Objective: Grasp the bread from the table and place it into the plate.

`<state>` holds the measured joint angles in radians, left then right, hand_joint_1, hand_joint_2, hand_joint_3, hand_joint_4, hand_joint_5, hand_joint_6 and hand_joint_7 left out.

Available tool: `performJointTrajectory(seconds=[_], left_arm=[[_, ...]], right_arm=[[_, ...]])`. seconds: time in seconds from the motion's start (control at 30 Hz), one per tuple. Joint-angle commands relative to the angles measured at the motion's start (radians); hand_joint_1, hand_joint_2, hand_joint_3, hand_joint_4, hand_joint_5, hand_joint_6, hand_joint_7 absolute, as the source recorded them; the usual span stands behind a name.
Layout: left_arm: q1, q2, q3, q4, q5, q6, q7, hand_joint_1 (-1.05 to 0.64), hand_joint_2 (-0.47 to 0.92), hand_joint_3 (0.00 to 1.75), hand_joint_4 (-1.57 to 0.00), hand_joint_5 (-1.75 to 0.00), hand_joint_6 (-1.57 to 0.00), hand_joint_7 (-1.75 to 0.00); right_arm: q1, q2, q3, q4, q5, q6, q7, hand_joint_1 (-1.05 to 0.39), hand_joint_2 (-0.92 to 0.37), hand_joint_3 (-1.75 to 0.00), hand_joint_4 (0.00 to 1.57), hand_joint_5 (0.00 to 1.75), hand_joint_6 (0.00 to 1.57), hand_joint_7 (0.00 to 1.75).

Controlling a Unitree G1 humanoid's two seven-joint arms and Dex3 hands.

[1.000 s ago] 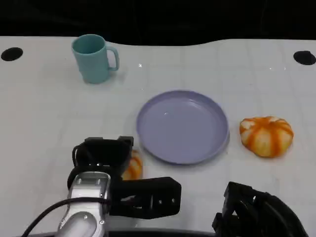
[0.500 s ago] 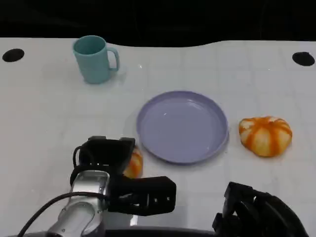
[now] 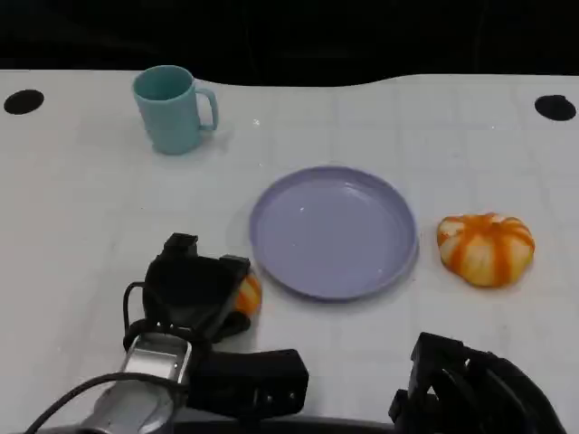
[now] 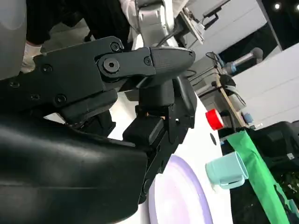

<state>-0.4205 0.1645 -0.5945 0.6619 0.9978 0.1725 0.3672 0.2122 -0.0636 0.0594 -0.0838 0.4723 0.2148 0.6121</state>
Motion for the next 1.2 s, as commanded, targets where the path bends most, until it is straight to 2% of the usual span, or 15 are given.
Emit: performJointTrajectory(seconds=[0.03,0.1,0.23,0.3,0.47,0.5,0.53,0.6,0.77,1.03,1.13,1.2], left_arm=[[0.032,0.020,0.004,0.061,-0.030,-0.030,0.083,-0.26,0.92,0.27,-0.79,-1.75,-0.64,-1.30],[0.031,0.022,0.007,0.061,-0.039,-0.042,0.116,-0.25,0.92,0.29,-0.80,-1.75,-0.64,-1.16],[0.035,0.029,0.027,0.045,-0.072,-0.076,0.160,-0.22,0.92,0.32,-0.82,-1.75,-0.53,-1.58],[0.040,0.038,0.038,0.020,-0.086,-0.089,0.168,-0.21,0.92,0.33,-0.82,-1.75,-0.55,-1.46],[0.054,0.066,0.070,-0.046,-0.106,-0.135,0.219,-0.20,0.89,0.34,-0.84,-1.75,-0.67,-1.34],[0.057,0.071,0.076,-0.058,-0.107,-0.142,0.232,-0.19,0.88,0.34,-0.83,-1.75,-0.67,-1.36],[0.060,0.077,0.084,-0.077,-0.108,-0.146,0.238,-0.19,0.87,0.35,-0.83,-1.75,-0.61,-1.55],[0.066,0.086,0.099,-0.108,-0.107,-0.149,0.250,-0.18,0.81,0.48,-0.82,-1.75,-0.58,-1.70],[0.086,0.107,0.137,-0.200,-0.123,-0.168,0.238,-0.19,0.64,0.86,-0.84,-1.75,-0.62,-1.75],[0.099,0.125,0.183,-0.334,-0.147,-0.188,0.207,-0.15,0.54,0.92,-0.87,-1.75,-0.66,-1.75],[0.092,0.119,0.202,-0.387,-0.178,-0.203,0.160,-0.16,0.54,0.99,-0.89,-1.75,-0.68,-1.75],[0.078,0.112,0.208,-0.404,-0.199,-0.225,0.137,-0.13,0.42,1.18,-0.93,-1.75,-0.73,-1.75]], right_arm=[[0.008,-0.016,-0.016,-0.010,0.011,-0.004,0.006,-0.72,-0.92,-0.24,0.87,1.60,0.76,1.40],[0.010,-0.017,-0.015,-0.013,0.009,-0.002,0.003,-0.72,-0.92,-0.24,0.87,1.60,0.77,1.41],[0.010,-0.019,-0.016,-0.014,0.011,0.002,0.003,-0.72,-0.92,-0.24,0.87,1.60,0.76,1.40],[0.009,-0.018,-0.018,-0.011,0.013,0.000,0.006,-0.72,-0.92,-0.24,0.87,1.60,0.76,1.40],[0.007,-0.017,-0.021,-0.012,0.021,0.014,0.001,-0.71,-0.92,-0.24,0.86,1.60,0.76,1.39],[0.007,-0.017,-0.021,-0.012,0.021,0.014,0.002,-0.71,-0.92,-0.24,0.86,1.60,0.76,1.39],[0.007,-0.017,-0.021,-0.014,0.020,0.015,0.000,-0.71,-0.92,-0.24,0.86,1.60,0.76,1.39],[0.007,-0.016,-0.021,-0.013,0.018,0.015,-0.002,-0.71,-0.92,-0.24,0.86,1.60,0.76,1.39],[0.005,-0.015,-0.022,-0.010,0.016,0.014,-0.001,-0.72,-0.92,-0.24,0.86,1.60,0.77,1.39],[0.001,-0.012,-0.023,0.001,0.013,0.006,0.003,-0.72,-0.92,-0.24,0.86,1.61,0.78,1.39],[0.000,-0.013,-0.022,0.002,0.012,0.007,0.003,-0.72,-0.92,-0.24,0.87,1.61,0.78,1.38],[-0.002,-0.013,-0.022,0.008,0.011,0.002,0.007,-0.72,-0.92,-0.24,0.86,1.61,0.77,1.38]])
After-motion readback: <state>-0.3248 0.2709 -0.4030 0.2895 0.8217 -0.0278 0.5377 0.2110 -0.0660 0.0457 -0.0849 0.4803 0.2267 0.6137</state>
